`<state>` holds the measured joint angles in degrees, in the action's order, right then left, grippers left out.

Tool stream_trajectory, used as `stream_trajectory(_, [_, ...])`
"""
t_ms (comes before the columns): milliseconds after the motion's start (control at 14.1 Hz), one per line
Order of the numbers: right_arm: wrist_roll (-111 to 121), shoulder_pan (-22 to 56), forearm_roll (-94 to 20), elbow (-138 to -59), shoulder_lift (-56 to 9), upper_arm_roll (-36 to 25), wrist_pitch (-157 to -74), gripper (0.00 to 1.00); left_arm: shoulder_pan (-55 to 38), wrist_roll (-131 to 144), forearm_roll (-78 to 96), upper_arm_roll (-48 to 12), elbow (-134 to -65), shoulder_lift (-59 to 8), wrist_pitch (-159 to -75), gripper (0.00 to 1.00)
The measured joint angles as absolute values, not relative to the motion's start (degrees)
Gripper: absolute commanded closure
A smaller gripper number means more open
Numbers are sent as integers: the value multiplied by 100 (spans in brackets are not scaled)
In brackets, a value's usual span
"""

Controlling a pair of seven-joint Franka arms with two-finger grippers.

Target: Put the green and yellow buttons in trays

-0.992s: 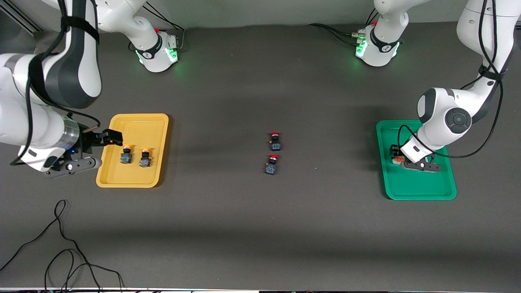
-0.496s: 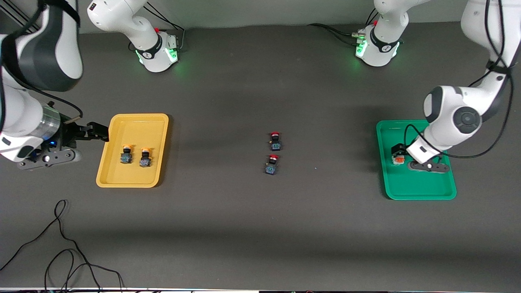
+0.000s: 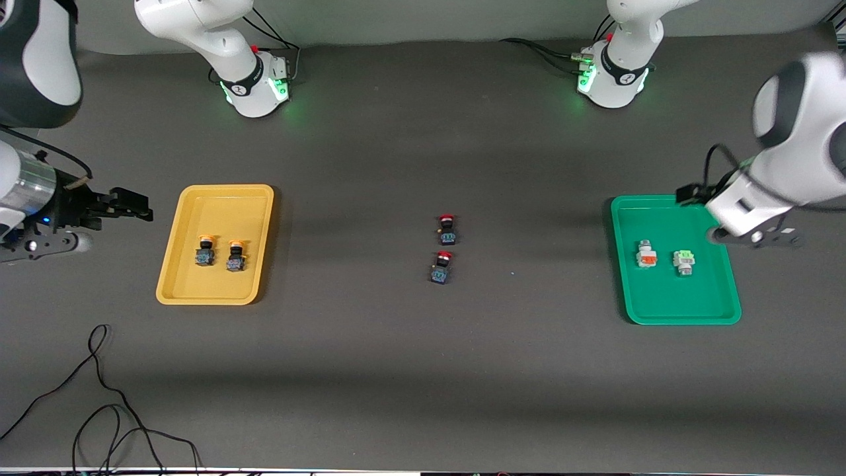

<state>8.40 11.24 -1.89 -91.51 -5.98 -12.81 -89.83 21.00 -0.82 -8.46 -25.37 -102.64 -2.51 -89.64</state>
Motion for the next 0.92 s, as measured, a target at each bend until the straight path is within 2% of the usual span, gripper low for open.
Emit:
stream_trajectory(142, [829,276,-175,-9232,-464,-514,-8984,0,2085,-230,-812,-2603,-9519,-237,-8281,0])
stream_trajectory(283, [765,-97,-171,-9298,-348,-203,-8985,0,2083,-326,-798,-2612,-9084,-260,-8050,0])
stream_trajectory(567, [587,-127,12,-9359,-202,-131,-8989,0,2014,-439,-774,-2675,-8793,-408,-8041,0])
stream_trajectory(921, [552,-129,43,-9359,-177,-135,-9005,0,1967,-472,-774,-2663,-8765,-473,-8023,0])
